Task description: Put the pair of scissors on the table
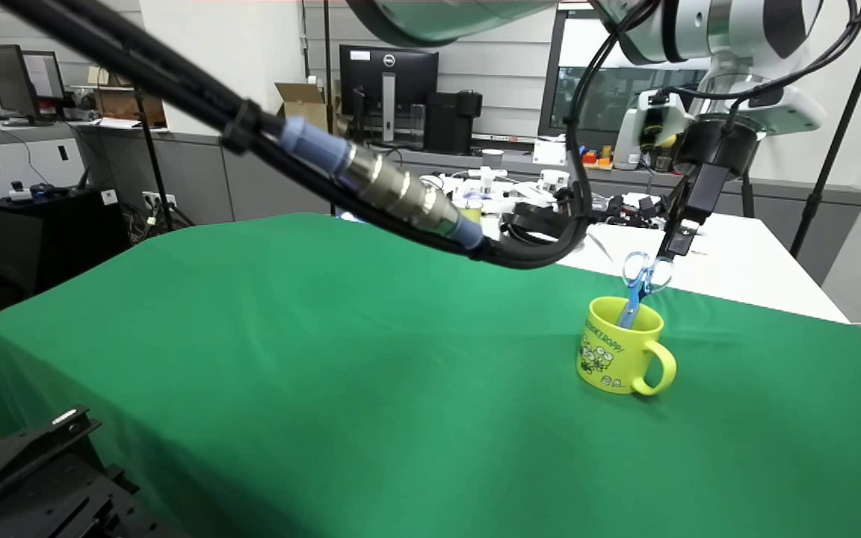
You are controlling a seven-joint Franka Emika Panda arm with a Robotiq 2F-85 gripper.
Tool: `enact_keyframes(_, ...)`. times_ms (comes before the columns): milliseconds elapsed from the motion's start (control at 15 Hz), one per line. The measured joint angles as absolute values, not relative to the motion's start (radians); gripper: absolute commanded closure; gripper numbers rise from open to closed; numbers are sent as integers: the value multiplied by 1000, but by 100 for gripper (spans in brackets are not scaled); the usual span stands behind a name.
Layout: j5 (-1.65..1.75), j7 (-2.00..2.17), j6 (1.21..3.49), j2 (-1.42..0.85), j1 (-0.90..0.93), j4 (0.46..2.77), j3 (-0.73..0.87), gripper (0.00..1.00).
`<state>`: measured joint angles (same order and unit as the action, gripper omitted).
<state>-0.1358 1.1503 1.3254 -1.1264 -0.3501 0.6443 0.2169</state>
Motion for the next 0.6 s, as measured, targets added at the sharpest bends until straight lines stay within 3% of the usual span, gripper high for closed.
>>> enact_keyframes(67, -136, 1148, 1326, -1128, -349, 644, 217, 0)
enact_keyframes(133, -136, 1146, 1328, -1130, -348, 644, 217, 25)
enact_keyframes(200, -136, 1142, 1329, -1133, -347, 644, 217, 26)
enact_keyframes(600, -134, 1125, 1349, -1148, -333, 644, 217, 68)
